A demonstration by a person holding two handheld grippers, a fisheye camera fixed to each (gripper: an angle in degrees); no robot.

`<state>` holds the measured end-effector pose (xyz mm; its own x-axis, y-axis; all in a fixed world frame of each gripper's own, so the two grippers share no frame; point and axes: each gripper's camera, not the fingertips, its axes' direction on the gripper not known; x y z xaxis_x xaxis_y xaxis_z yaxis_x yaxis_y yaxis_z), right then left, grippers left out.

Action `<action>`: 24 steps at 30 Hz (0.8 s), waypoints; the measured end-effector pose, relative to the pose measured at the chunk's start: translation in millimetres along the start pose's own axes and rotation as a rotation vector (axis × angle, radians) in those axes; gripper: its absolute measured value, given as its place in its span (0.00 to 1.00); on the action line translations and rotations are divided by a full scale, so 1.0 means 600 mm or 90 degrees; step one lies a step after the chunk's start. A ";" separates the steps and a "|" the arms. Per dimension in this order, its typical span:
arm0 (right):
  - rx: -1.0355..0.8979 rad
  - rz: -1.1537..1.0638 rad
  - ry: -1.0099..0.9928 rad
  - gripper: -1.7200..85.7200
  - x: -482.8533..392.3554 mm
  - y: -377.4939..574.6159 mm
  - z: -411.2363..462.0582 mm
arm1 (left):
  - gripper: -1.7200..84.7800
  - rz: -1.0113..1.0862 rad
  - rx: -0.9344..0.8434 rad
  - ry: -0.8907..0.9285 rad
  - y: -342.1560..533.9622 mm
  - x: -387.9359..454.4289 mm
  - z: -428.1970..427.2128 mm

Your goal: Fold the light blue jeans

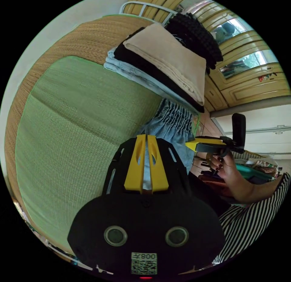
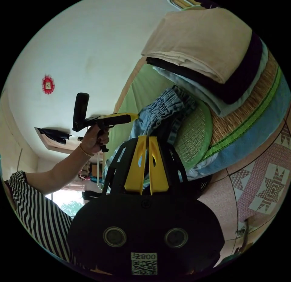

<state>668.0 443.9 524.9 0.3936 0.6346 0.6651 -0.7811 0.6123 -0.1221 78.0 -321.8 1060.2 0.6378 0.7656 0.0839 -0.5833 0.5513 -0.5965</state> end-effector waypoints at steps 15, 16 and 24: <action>-0.015 0.049 0.024 0.02 0.018 -0.005 0.041 | 0.03 -0.026 -0.019 -0.041 0.033 0.002 0.034; -0.016 0.050 0.023 0.02 0.016 -0.005 0.045 | 0.03 -0.023 -0.023 -0.043 0.039 0.001 0.035; -0.009 0.071 0.018 0.02 -0.001 0.008 0.049 | 0.03 -0.056 0.054 -0.043 0.125 -0.017 -0.004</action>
<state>649.7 433.0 545.4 0.3188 0.7121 0.6256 -0.8136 0.5442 -0.2048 28.9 -288.7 1012.8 0.6541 0.7327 0.1879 -0.5691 0.6404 -0.5157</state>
